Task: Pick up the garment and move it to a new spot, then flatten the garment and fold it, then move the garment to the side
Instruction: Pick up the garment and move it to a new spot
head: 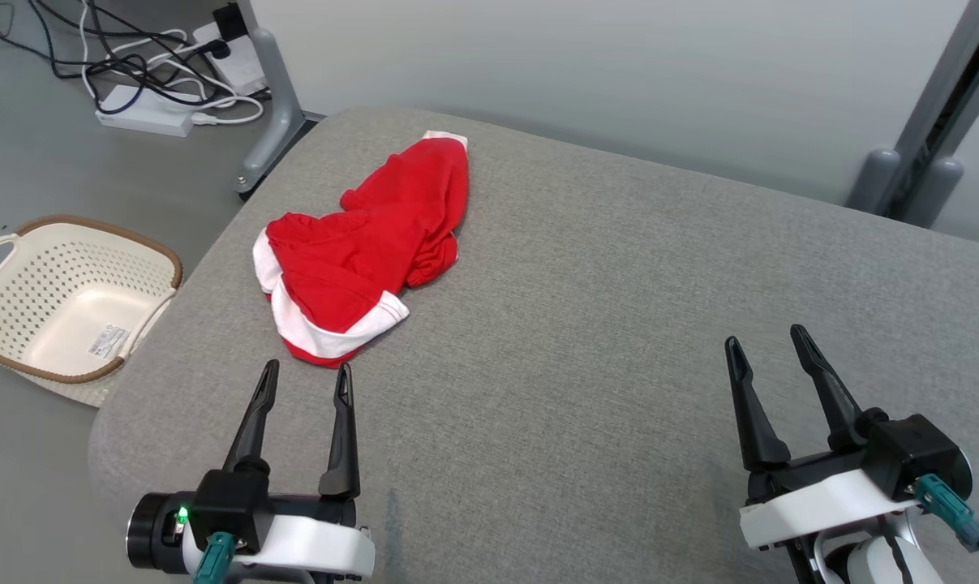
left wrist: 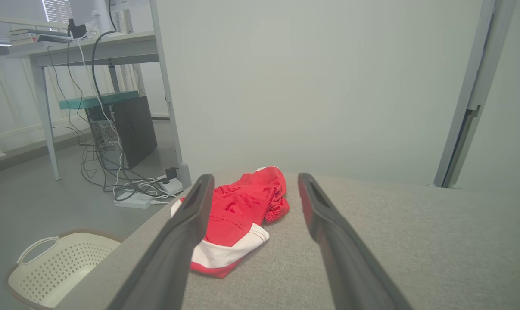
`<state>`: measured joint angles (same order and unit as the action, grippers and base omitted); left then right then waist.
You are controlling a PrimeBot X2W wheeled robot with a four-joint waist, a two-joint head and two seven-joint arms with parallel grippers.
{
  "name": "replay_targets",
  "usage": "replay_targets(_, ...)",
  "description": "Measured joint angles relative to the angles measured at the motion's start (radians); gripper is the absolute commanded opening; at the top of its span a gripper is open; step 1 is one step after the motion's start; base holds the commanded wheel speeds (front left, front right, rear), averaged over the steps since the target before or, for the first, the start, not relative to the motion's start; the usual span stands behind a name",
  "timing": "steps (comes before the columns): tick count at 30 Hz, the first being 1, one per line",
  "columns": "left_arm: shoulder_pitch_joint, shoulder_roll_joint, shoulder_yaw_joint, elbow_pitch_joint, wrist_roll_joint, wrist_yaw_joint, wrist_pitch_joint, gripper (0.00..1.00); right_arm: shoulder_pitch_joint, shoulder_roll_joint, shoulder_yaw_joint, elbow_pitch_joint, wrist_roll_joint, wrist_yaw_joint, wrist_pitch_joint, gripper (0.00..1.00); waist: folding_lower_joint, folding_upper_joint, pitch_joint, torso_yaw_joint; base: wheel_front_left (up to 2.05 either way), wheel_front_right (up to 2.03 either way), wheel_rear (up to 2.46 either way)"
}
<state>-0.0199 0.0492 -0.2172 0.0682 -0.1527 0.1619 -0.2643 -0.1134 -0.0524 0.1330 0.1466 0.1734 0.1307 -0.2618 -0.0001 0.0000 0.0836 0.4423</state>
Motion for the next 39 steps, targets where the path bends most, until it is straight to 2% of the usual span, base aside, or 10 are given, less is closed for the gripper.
replay_targets(8, 0.014, 0.000, 0.000, -0.001, 0.000, 0.002, 0.000, 1.00, 0.001, -0.002, 0.002, 0.009, 0.002, 0.000, 0.000, 1.00, 0.0001, 0.0000, -0.008, 0.045, 0.00, 0.00, 0.00)
replay_targets(21, 0.015, 0.000, 0.003, -0.002, -0.002, 0.007, 0.000, 1.00, 0.001, -0.007, 0.008, 0.022, 0.005, 0.000, 0.000, 1.00, 0.0001, 0.0000, -0.011, 0.038, 0.00, 0.00, 0.00)
replay_targets(26, 0.003, 0.000, 0.052, -0.013, -0.007, 0.006, 0.000, 1.00, -0.001, -0.010, 0.007, 0.015, 0.006, 0.000, 0.000, 1.00, 0.0001, 0.0000, 0.006, 0.034, 0.00, 0.00, 0.00)
replay_targets(33, -0.121, 0.006, 0.103, 0.090, 0.000, -0.073, 0.000, 1.00, -0.055, -0.057, 0.010, -0.019, -0.013, 0.000, 0.000, 1.00, 0.0000, 0.0000, 0.091, 0.028, 0.00, 0.00, 0.00)
replay_targets(39, -0.316, 0.074, 0.106, 0.317, -0.006, -0.149, 0.042, 1.00, -0.132, -0.099, 0.031, -0.107, -0.034, 0.000, 0.042, 1.00, 0.0001, 0.0000, 0.200, 0.010, 0.00, 0.00, 0.00)
